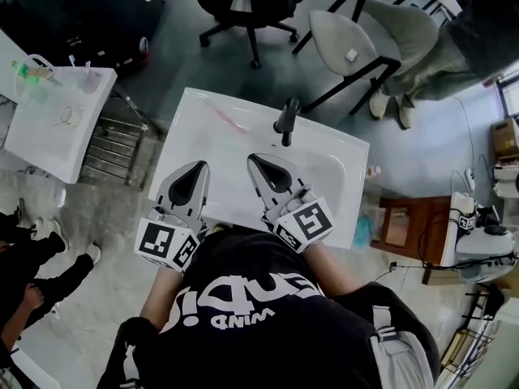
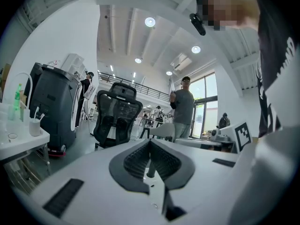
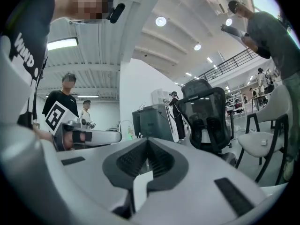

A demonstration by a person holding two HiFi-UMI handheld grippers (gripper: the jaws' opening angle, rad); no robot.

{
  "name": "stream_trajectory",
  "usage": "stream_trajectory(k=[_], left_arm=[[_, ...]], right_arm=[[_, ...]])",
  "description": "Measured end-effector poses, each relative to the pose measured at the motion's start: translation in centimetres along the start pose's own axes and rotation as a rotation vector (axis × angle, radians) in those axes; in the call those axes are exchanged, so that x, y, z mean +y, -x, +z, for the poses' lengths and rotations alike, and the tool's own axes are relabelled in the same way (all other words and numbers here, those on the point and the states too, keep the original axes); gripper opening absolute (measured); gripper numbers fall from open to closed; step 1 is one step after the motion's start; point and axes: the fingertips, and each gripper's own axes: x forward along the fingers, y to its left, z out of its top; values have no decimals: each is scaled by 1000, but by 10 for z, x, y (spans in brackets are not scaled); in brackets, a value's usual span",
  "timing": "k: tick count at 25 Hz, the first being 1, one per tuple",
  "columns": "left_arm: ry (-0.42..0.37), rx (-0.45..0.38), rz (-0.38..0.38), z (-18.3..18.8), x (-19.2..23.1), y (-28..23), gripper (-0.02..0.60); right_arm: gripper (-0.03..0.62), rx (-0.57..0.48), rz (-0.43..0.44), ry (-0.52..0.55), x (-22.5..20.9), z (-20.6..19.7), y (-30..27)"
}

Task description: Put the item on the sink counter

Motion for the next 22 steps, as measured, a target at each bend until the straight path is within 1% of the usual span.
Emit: stream_trajectory(k=[12,22], left_arm=[[-9,-1,15,3,2,2,20],[-16,5,10,2,2,1,21]], right_arm=[[18,-17,-26,6,-5,6,1],[18,-10,-19,13,-8,6,-2]])
